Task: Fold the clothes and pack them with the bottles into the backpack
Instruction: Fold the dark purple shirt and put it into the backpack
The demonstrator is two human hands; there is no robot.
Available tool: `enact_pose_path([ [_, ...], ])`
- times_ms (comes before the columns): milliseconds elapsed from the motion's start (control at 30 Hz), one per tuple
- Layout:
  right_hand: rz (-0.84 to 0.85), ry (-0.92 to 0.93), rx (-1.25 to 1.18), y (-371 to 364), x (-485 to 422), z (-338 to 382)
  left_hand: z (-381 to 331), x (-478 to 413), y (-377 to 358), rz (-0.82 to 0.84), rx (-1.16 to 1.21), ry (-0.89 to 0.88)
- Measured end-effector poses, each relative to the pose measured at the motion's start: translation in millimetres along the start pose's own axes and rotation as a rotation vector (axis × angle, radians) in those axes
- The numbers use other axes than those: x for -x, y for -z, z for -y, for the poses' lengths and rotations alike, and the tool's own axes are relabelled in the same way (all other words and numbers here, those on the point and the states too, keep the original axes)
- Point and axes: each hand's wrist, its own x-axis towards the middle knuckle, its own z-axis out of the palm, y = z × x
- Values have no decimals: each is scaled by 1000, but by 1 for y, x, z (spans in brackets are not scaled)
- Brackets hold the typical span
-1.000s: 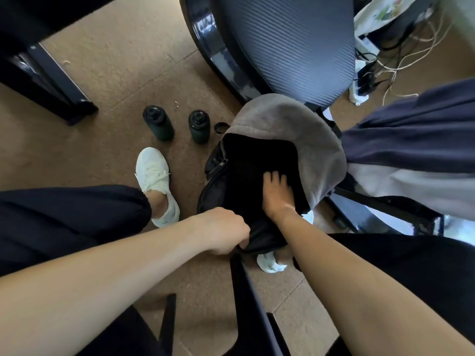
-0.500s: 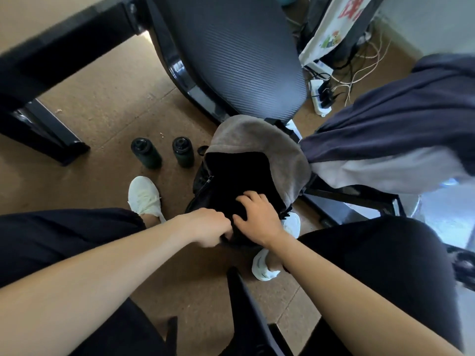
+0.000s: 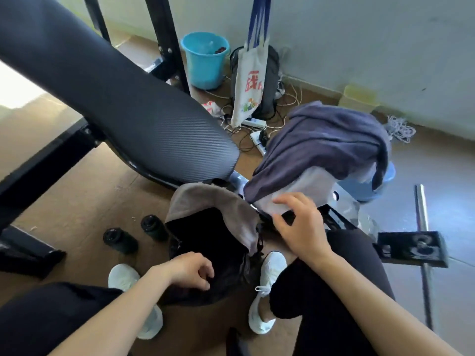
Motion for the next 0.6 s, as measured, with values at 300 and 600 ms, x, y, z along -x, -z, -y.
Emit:
enact_pose_path([
  [300, -692, -155, -20, 79, -45, -26, -126, -23, 81, -709, 401, -253],
  [600, -488, -468, -54, 126, -84, -51, -255, -35, 175, -970, 276, -510],
])
